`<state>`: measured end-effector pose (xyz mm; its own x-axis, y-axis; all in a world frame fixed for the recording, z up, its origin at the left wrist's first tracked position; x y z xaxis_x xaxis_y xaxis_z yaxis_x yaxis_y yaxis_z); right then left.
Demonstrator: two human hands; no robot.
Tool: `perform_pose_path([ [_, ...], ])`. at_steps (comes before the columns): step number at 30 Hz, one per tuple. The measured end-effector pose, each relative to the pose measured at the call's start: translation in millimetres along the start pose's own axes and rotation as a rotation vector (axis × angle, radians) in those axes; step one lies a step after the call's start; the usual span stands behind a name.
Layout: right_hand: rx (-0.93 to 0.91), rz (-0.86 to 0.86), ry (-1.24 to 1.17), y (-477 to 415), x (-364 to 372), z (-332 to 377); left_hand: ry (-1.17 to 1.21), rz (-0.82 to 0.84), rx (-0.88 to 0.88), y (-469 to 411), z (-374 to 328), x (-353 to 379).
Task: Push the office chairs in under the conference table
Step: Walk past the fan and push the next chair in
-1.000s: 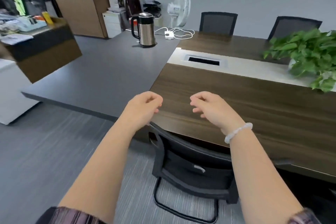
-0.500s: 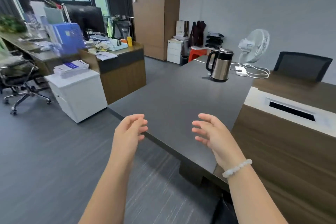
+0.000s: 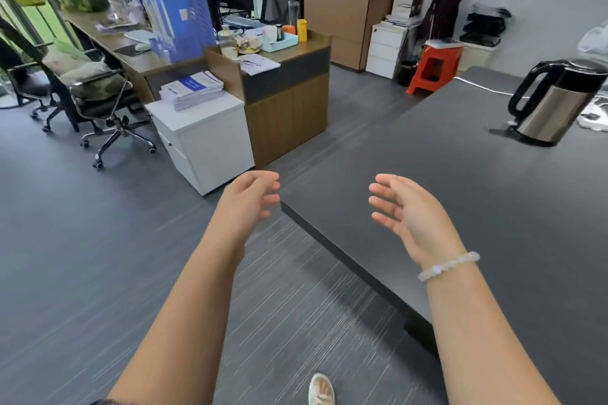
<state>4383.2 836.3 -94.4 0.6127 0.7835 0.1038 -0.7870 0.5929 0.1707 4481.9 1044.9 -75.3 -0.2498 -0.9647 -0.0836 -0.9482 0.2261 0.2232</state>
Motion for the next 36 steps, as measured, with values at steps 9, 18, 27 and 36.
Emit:
perform_pose_path([
  [9, 0.050, 0.000, 0.088, -217.1, 102.6, 1.2, -0.056, -0.059, -0.053, -220.8, -33.3, -18.5],
  [18, 0.024, 0.082, 0.266, -371.3, 179.4, 24.2, -0.189, 0.027, -0.091, -393.8, -63.7, -26.7],
  [27, 0.073, -0.087, 0.207, -490.4, 246.6, -3.3, -0.320, 0.273, -0.070, -576.7, -84.0, -21.1],
  [36, 0.148, -0.215, 0.129, -568.0, 294.5, -3.1, -0.319, 0.394, -0.054, -712.5, -121.4, 1.9],
])
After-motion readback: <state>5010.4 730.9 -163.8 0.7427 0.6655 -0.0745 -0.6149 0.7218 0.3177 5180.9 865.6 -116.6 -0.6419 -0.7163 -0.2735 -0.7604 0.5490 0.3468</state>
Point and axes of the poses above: each hand's wrist, its own y-axis away from the middle knuckle, its own x-axis out of the palm, z = x × y, the point moved 2 cm from there along -y, towards the middle knuckle, and after that the axes turned 4 degrees about -x, right-handed, at the moved point
